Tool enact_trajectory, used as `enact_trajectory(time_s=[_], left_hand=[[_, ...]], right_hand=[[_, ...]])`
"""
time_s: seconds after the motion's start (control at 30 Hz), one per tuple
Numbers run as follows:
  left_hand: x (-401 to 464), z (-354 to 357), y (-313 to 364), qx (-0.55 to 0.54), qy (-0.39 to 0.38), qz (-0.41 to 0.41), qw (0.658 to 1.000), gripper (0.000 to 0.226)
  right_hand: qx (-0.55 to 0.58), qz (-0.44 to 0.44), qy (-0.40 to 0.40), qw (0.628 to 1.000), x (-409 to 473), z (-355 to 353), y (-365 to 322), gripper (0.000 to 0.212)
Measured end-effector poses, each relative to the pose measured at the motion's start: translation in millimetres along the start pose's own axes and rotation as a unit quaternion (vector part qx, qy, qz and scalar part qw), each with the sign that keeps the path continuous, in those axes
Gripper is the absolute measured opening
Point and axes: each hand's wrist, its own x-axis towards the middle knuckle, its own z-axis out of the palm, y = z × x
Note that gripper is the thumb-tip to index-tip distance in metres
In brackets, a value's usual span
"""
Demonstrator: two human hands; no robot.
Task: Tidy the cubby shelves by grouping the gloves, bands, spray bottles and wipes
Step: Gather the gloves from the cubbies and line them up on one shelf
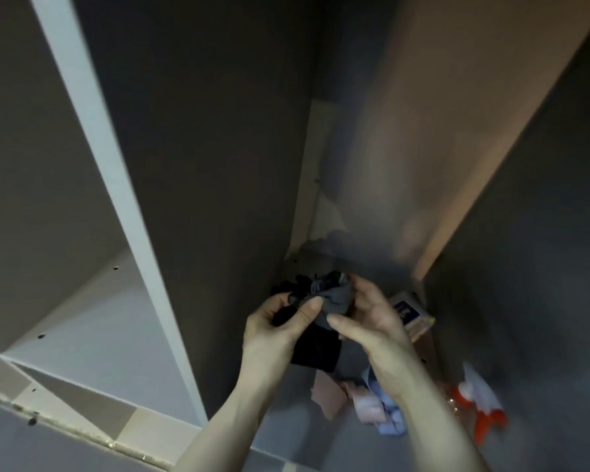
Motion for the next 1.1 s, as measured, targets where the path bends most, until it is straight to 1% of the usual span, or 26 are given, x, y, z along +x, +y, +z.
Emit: enact_trajectory(time_s=[0.07,0.1,0.17,0.2,0.23,0.27,0.33,0.4,0.47,0.5,0.57,0.63,0.67,0.73,0.77,0.8,0.87,0.9,0.93,1.0,1.03,1.1], left_hand=[[-6.3,0.6,3.9,0.018,0.004,0.018,1.000,0.012],[-9.7,0.4,4.5,0.040,0.004,0.030,0.999,0.009],[-18.1,-0.1,6.5,0.084,0.006,0.053,0.995,0.010],[-23.0,-0.3,8.2,0.095,0.006,0.064,0.993,0.013],[-27.8,-0.6,9.4,0.097,0.003,0.071,0.993,0.016],[-32.8,-1.1,10.4,0.090,0.001,0.075,0.993,0.019],[-43.3,-3.2,12.8,0.079,0.006,0.076,0.994,0.024],[-54.7,-6.3,14.1,0.075,0.012,0.063,0.995,0.023],[-66.3,-10.5,16.4,0.078,0.017,0.048,0.996,0.022],[-71.7,-12.9,17.7,0.080,0.020,0.043,0.996,0.022],[-81.5,-18.8,22.4,0.085,0.027,0.039,0.995,0.017],[-91.1,-26.9,28.1,0.091,0.032,0.044,0.994,0.009],[-95.8,-30.9,30.3,0.093,0.028,0.052,0.994,0.013],[-105.6,-39.5,34.7,0.097,0.024,0.060,0.993,0.027],[-110.2,-44.7,37.8,0.097,0.028,0.060,0.993,0.029],[-114.4,-50.5,41.2,0.094,0.033,0.063,0.993,0.026],[-121.3,-63.4,49.7,0.078,0.023,0.073,0.994,0.007],[-124.3,-70.8,54.5,0.072,0.013,0.074,0.995,0.008],[-126.9,-78.3,59.2,0.068,0.004,0.076,0.995,0.016],[-130.9,-93.3,68.6,0.063,0.017,0.087,0.994,0.026],[-133.4,-100.9,73.4,0.062,0.035,0.097,0.993,0.025],[-138.0,-116.7,81.2,0.066,0.075,0.120,0.988,0.017]], right_hand=[[-0.021,0.006,-0.010,1.000,-10.8,3.4,-11.1,0.033],[-0.042,0.004,0.002,0.999,-15.2,4.9,-15.9,0.027],[-0.100,-0.014,0.040,0.994,-22.4,8.8,-23.7,0.022],[-0.125,-0.026,0.059,0.990,-25.1,11.6,-26.6,0.015],[-0.135,-0.035,0.076,0.987,-27.8,13.3,-27.1,0.014],[-0.125,-0.037,0.099,0.987,-30.8,15.7,-26.8,0.019],[-0.019,-0.007,0.124,0.992,-37.1,20.6,-27.2,0.024],[0.121,0.043,0.094,0.987,-44.5,25.5,-27.6,0.016],[0.221,0.092,0.077,0.968,-51.9,30.9,-30.0,0.039],[0.254,0.107,0.068,0.959,-55.2,33.3,-31.1,0.042],[0.296,0.127,0.053,0.945,-61.2,39.6,-33.9,0.031],[0.312,0.142,0.052,0.938,-65.3,48.2,-33.8,0.027],[0.311,0.149,0.050,0.937,-67.2,53.5,-33.2,0.029],[0.289,0.144,0.036,0.946,-71.0,65.8,-32.1,0.030],[0.268,0.131,0.029,0.954,-73.4,72.5,-32.1,0.028],[0.243,0.113,0.025,0.963,-75.7,79.2,-31.5,0.025],[0.175,0.062,0.027,0.982,-81.5,91.3,-29.4,0.022],[0.139,0.033,0.025,0.989,-84.7,97.4,-27.8,0.025],[0.103,0.001,0.019,0.995,-88.1,104.0,-26.6,0.031],[0.025,-0.072,-0.010,0.997,-95.5,119.5,-24.4,0.044],[-0.018,-0.106,-0.033,0.994,-98.8,128.8,-24.4,0.047],[-0.086,-0.147,-0.076,0.982,-103.0,149.1,-23.6,0.047]])
